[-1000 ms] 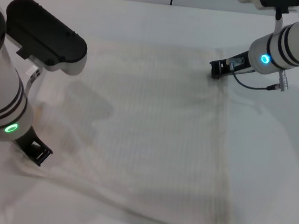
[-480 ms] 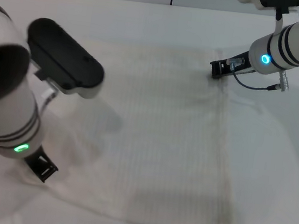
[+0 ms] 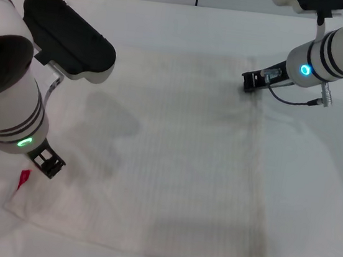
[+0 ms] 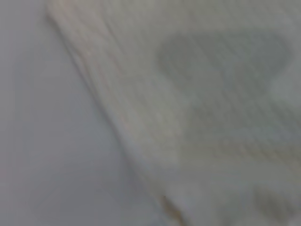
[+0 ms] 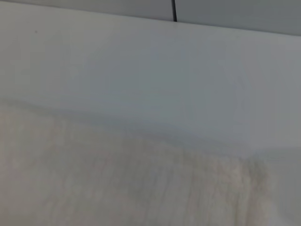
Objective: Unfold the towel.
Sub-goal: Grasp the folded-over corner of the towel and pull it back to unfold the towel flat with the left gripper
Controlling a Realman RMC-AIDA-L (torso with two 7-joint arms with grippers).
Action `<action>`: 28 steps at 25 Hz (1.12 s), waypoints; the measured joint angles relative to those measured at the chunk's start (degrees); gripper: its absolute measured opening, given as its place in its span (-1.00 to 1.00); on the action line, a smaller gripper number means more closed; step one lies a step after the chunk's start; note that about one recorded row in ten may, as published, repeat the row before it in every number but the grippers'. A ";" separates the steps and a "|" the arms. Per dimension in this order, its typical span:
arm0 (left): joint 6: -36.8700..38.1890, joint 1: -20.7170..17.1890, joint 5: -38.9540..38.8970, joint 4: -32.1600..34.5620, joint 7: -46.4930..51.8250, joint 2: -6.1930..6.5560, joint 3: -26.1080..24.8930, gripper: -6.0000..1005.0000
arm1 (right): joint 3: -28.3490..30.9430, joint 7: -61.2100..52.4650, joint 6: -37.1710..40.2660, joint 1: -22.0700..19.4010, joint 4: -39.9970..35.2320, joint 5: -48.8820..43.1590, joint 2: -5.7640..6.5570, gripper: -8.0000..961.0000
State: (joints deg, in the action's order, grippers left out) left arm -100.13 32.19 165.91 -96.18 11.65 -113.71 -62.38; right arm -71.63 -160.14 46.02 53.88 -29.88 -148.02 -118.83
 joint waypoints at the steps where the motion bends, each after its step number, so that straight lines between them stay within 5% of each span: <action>1: 0.14 0.07 -0.01 0.11 0.00 -0.08 -0.04 -0.33 | 0.00 0.00 0.02 -0.01 0.00 0.00 0.00 -0.81; 7: 1.34 0.14 -0.05 4.29 -0.01 -0.37 0.49 0.18 | 0.00 0.00 0.12 0.01 0.00 0.00 0.00 -0.80; 14: 0.92 0.02 -0.05 7.76 0.37 -0.45 0.68 0.25 | 0.00 0.00 0.13 0.00 -0.10 0.00 0.00 -0.80; 21: -4.33 0.59 0.02 7.08 4.90 1.62 3.84 0.26 | 0.00 0.00 0.13 -0.13 -0.14 0.01 0.00 -0.79; 28: -5.34 2.68 0.05 2.11 6.99 2.29 6.41 0.26 | 0.00 0.00 0.12 -0.07 -0.30 0.02 0.00 -0.78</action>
State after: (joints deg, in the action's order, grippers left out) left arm -105.47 34.87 165.96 -94.07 18.64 -111.42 -55.97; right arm -71.63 -160.14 46.15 53.81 -30.18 -148.00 -118.83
